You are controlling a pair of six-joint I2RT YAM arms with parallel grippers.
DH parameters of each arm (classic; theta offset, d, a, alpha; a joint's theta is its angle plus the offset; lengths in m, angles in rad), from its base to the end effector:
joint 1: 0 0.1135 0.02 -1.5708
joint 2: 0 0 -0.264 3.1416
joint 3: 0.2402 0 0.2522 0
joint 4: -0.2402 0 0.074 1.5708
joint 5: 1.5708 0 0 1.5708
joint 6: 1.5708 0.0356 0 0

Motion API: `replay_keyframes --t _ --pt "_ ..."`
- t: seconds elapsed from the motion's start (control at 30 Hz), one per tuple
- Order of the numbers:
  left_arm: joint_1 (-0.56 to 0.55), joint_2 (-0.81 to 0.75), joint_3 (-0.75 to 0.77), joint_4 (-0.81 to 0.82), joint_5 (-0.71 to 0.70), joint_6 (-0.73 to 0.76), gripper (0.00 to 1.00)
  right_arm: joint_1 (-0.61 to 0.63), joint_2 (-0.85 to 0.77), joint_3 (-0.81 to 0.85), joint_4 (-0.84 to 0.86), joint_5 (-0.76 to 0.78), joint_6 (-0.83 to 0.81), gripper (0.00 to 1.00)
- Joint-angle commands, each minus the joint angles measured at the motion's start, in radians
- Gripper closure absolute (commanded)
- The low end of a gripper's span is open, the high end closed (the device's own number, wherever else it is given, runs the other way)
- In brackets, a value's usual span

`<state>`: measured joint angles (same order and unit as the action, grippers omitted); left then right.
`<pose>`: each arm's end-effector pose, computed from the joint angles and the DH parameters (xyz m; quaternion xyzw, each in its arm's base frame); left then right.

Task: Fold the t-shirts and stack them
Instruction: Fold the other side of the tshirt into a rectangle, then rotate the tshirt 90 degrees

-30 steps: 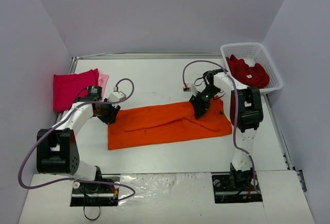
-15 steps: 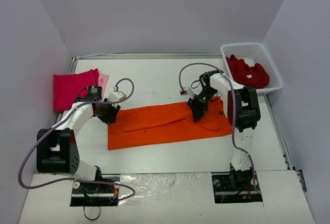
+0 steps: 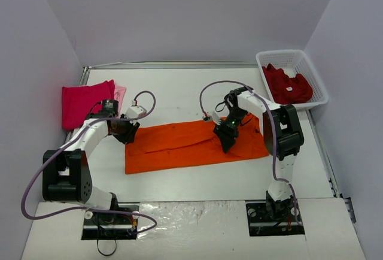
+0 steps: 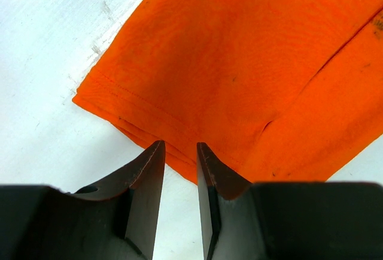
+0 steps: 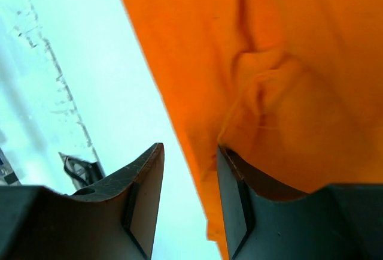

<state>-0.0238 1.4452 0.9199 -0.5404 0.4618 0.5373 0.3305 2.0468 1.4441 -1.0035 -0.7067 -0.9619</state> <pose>0.2797 -0.0225 0.2118 0.3159 0.8899 -0.1526 0.2915 0.3455 0.1430 0.1577 -0.5600 0.7526 0.3340 0.0916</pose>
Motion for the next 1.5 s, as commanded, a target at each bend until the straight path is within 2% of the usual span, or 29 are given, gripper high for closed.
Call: replay_keyframes --t 0.0,0.2,0.47,0.57,0.63,0.67,0.7,0.73,0.8,0.83,0.87,1.2,1.47 --pt "0.009 -0.019 0.028 0.003 0.005 -0.013 0.73 0.019 -0.108 -0.034 -0.11 0.019 -0.021 0.63" --pt "0.008 -0.009 0.028 0.008 0.008 -0.017 0.73 0.019 -0.152 -0.067 -0.133 0.065 -0.015 0.62" --pt "0.007 -0.012 0.025 0.005 0.006 -0.017 0.73 0.016 -0.148 -0.016 -0.153 0.047 -0.023 0.64" --pt "0.007 -0.008 0.025 0.0 0.017 -0.016 0.73 0.008 -0.139 -0.01 -0.13 0.05 -0.002 0.73" --pt "0.007 -0.009 0.036 -0.006 0.02 -0.019 0.73 -0.001 -0.14 -0.008 -0.101 0.064 0.031 0.82" --pt "0.007 -0.009 0.039 -0.006 0.021 -0.016 0.73 -0.013 -0.148 -0.007 -0.087 0.069 0.049 0.95" --pt "0.007 -0.011 0.045 -0.009 0.02 -0.013 0.74 -0.018 -0.155 -0.005 -0.063 0.076 0.061 1.0" --pt "0.007 -0.014 0.06 -0.01 0.014 -0.011 0.75 -0.025 -0.163 -0.001 -0.055 0.076 0.074 1.0" --pt "0.007 -0.012 0.079 -0.015 0.005 -0.014 0.83 -0.056 -0.191 0.001 -0.031 0.091 0.095 1.0" --pt "0.005 -0.006 0.097 -0.018 0.006 -0.013 0.88 -0.068 -0.206 -0.001 -0.021 0.102 0.127 1.0" --pt "0.004 -0.003 0.106 -0.021 0.009 -0.011 0.97 -0.096 -0.214 -0.005 0.011 0.114 0.15 1.0" --pt "-0.01 0.055 0.177 -0.043 0.044 0.0 0.98 -0.197 -0.298 -0.169 0.175 0.263 0.314 1.0" --pt "-0.011 0.014 0.148 -0.033 0.046 -0.002 0.98 -0.205 -0.209 -0.2 0.27 0.311 0.37 1.0"
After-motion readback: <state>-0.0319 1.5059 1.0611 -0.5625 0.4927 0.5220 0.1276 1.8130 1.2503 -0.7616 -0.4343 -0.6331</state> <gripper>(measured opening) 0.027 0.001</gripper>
